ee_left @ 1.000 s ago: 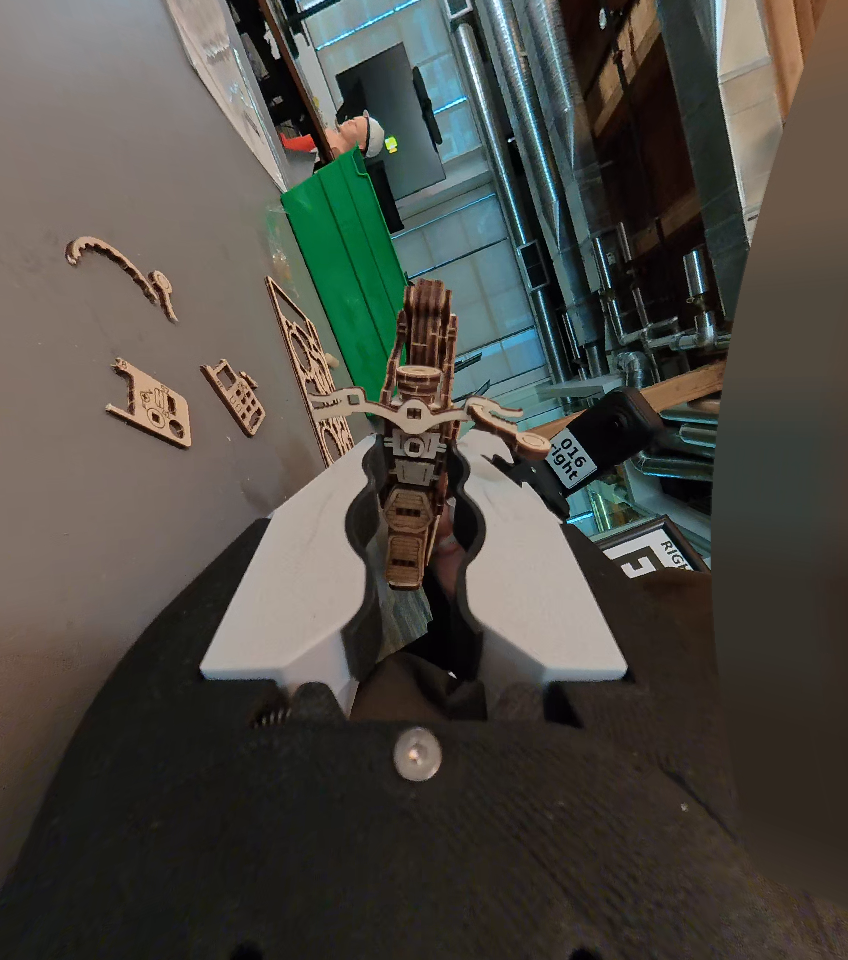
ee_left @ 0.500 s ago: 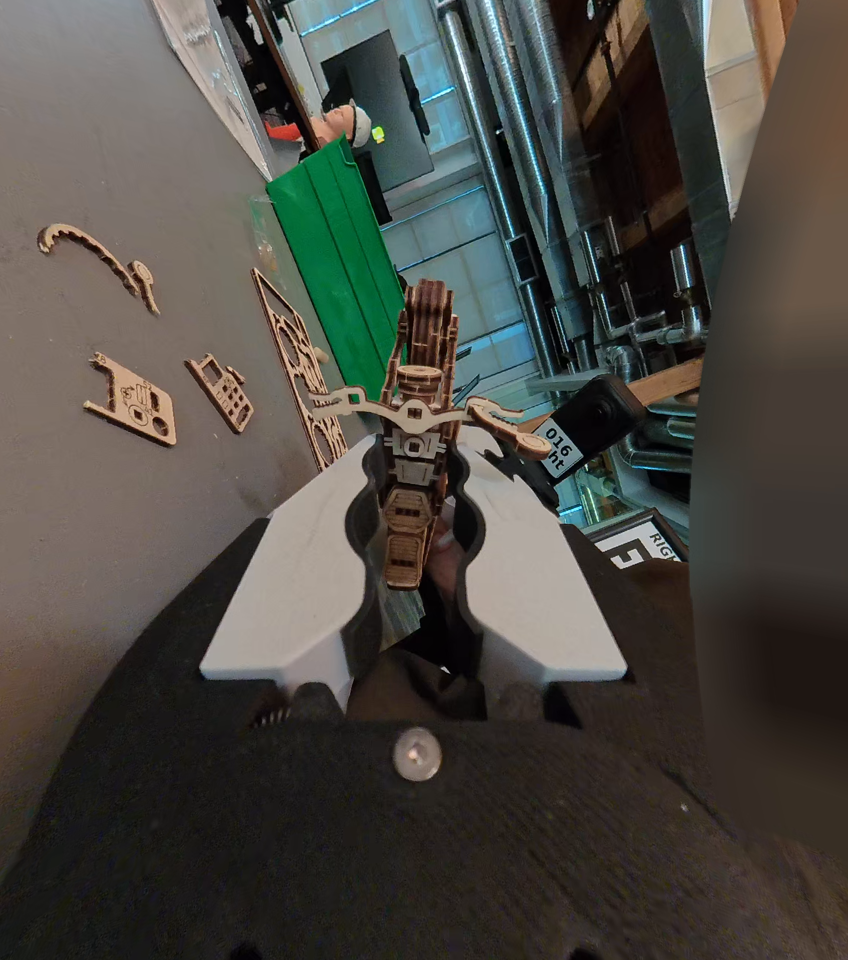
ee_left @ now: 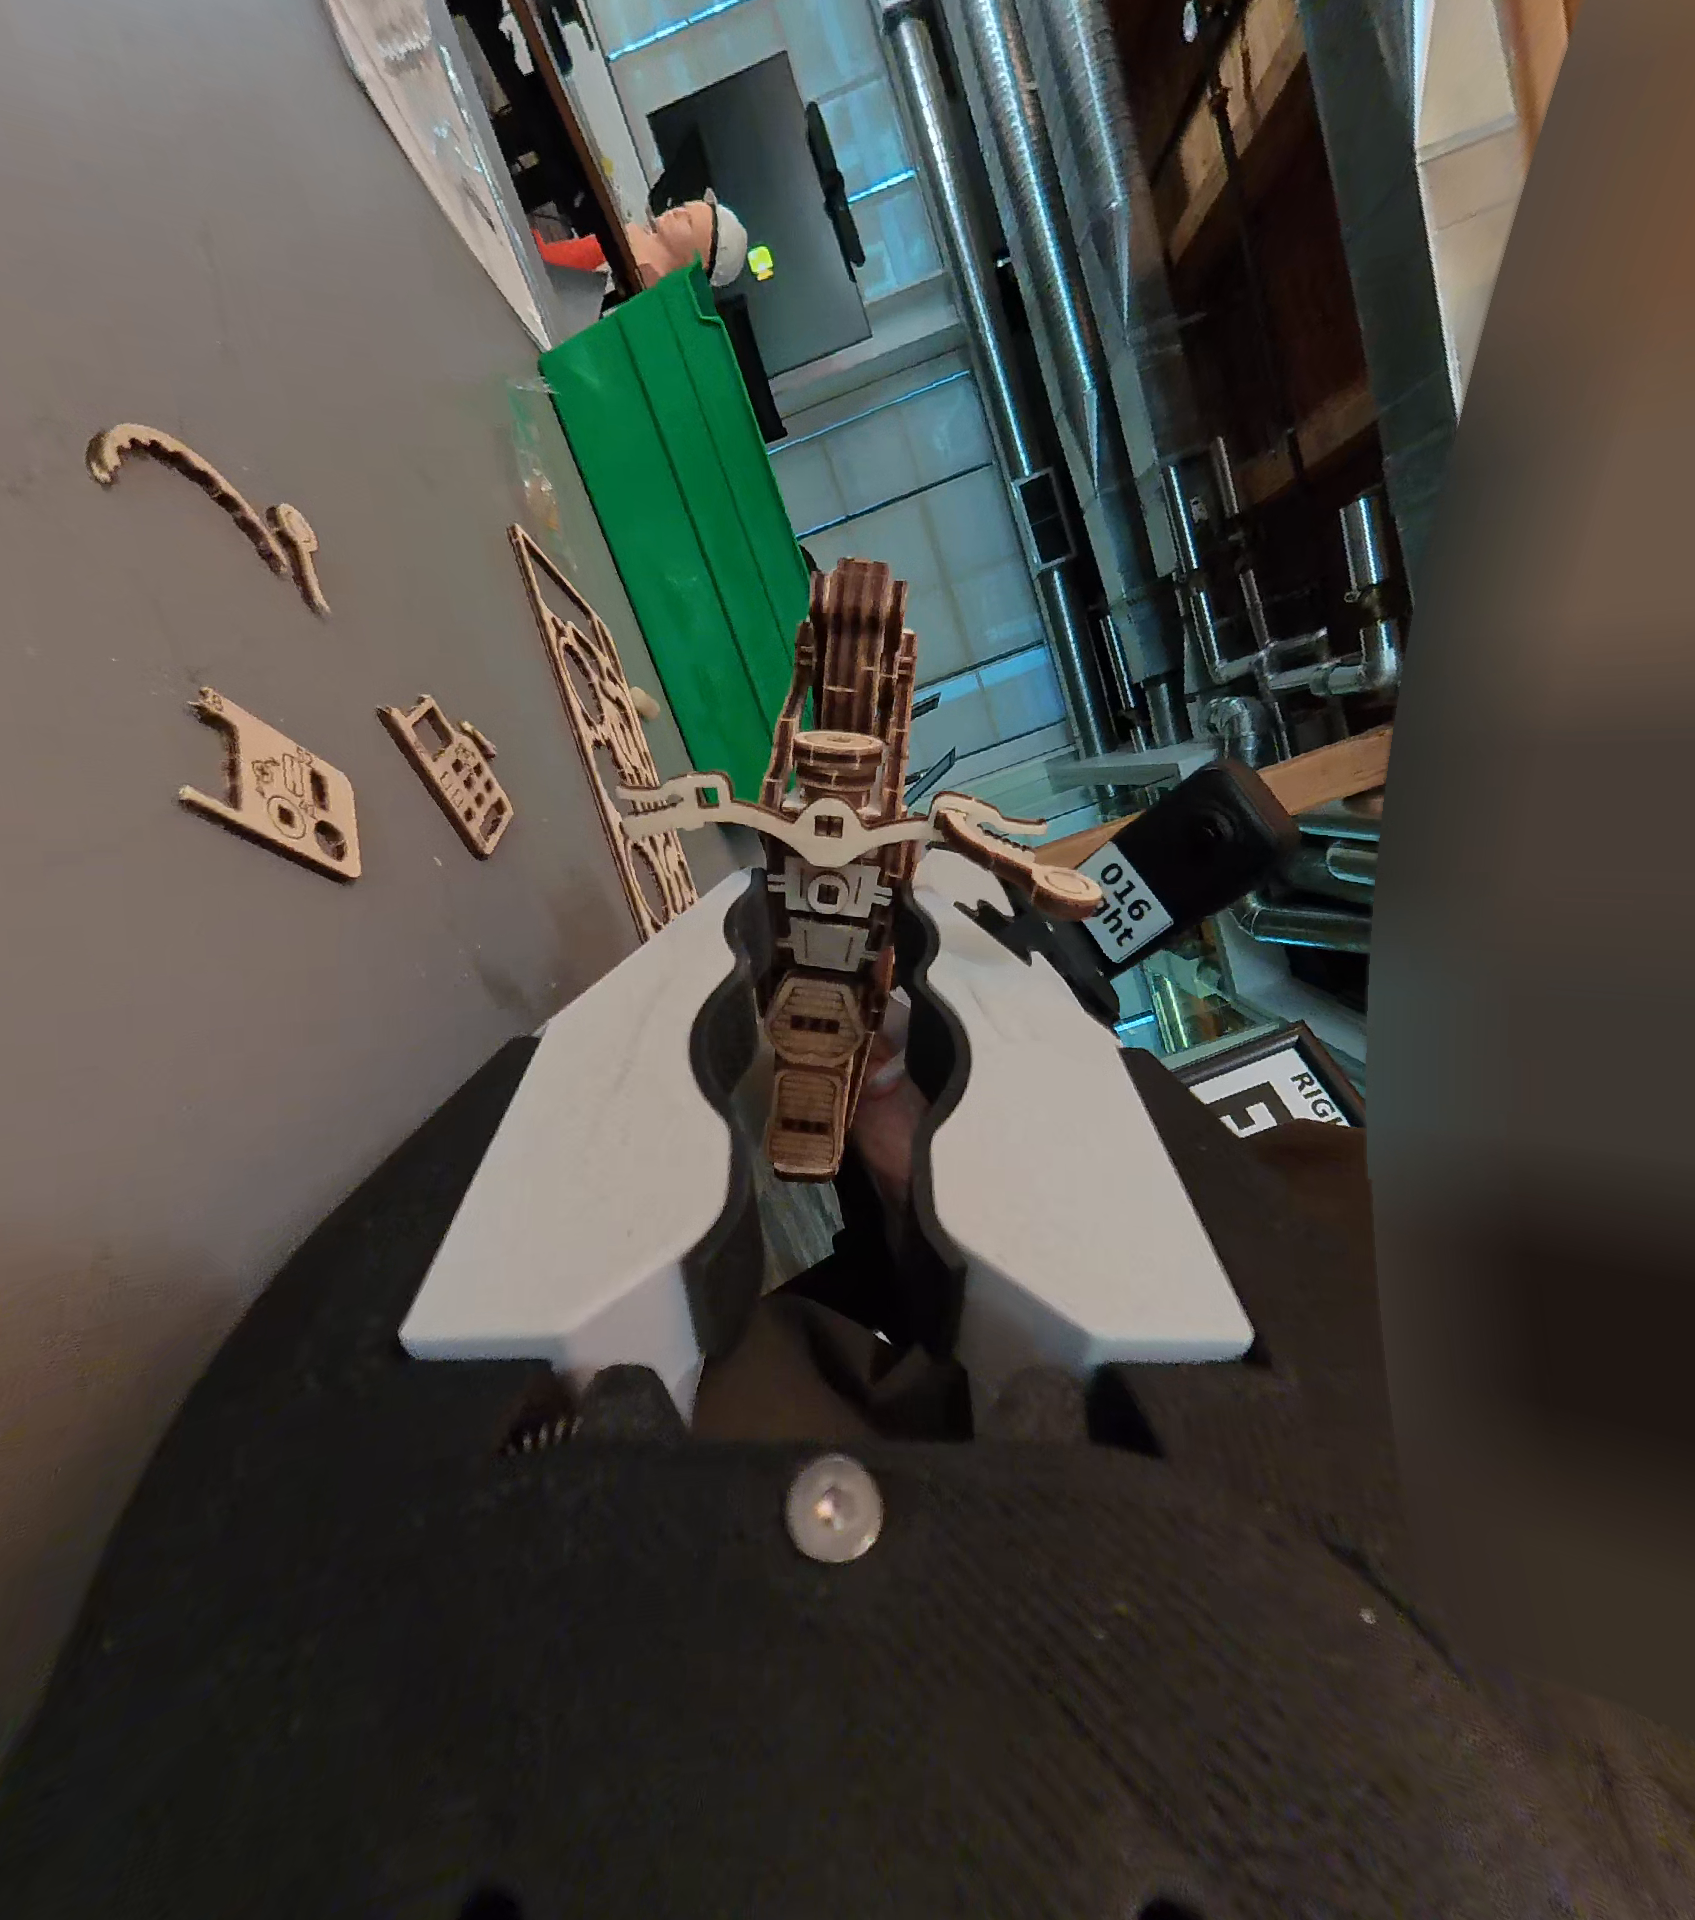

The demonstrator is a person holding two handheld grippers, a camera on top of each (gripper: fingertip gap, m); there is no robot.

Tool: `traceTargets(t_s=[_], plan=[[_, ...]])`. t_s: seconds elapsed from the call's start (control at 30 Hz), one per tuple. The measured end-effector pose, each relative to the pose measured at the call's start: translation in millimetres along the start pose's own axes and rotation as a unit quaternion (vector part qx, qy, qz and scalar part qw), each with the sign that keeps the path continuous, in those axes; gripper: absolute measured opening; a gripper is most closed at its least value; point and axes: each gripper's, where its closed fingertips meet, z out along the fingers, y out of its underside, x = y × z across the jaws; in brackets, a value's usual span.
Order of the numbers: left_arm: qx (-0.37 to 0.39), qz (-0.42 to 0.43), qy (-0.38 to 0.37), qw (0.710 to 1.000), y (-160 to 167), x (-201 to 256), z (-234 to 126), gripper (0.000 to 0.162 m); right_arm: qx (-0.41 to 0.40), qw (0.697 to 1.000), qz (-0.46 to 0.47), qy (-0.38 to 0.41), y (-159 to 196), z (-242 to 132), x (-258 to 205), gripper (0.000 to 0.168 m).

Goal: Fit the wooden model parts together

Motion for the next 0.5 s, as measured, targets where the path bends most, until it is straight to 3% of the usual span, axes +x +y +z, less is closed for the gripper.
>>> traceTargets(t_s=[0.5], plan=[[0.008,-0.026,-0.017,0.999,-1.8,-9.2,-3.8,0.021,-0.003,1.0,-0.004,0.004,2.3,1.8,1.7,0.01]])
